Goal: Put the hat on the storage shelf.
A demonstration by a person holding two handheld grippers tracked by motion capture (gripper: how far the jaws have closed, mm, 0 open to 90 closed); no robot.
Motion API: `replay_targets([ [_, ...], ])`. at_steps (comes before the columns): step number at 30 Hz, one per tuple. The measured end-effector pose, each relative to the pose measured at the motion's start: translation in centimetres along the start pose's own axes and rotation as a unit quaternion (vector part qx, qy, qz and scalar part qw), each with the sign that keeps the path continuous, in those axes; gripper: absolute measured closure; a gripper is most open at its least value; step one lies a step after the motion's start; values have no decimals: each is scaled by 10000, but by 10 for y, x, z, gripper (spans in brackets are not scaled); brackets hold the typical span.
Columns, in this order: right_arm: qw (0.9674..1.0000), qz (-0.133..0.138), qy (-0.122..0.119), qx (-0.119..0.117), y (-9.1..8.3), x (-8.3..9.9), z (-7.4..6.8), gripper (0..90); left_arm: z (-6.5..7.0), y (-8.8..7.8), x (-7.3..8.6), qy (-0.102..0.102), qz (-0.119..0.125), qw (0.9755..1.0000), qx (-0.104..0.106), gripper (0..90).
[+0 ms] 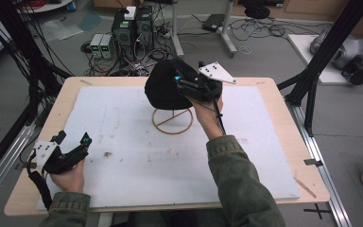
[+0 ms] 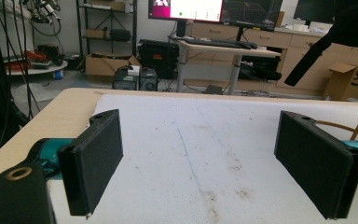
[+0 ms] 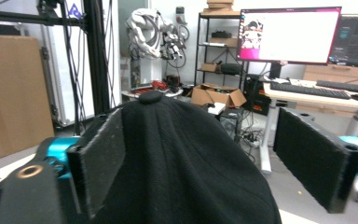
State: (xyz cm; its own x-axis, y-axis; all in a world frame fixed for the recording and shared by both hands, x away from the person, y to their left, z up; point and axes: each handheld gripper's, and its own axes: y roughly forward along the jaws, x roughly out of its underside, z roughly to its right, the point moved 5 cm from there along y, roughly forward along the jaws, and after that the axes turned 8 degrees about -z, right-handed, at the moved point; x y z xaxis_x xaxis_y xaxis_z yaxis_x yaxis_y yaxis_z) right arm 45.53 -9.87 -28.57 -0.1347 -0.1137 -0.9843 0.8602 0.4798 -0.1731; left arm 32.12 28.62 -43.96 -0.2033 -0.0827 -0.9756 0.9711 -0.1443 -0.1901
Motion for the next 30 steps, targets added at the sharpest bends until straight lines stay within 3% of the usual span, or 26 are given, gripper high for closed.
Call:
replay_targets([
  [11,9997,102,129,176,-23,6,22,122,4,1,0,43,9,10000,36,155],
  [18,9986,181,108,484,-43,13,41,123,5,0,-1,59,28,10000,26,155],
  [30,9954,186,353,876,-73,41,80,119,6,0,-2,61,43,10000,29,155],
])
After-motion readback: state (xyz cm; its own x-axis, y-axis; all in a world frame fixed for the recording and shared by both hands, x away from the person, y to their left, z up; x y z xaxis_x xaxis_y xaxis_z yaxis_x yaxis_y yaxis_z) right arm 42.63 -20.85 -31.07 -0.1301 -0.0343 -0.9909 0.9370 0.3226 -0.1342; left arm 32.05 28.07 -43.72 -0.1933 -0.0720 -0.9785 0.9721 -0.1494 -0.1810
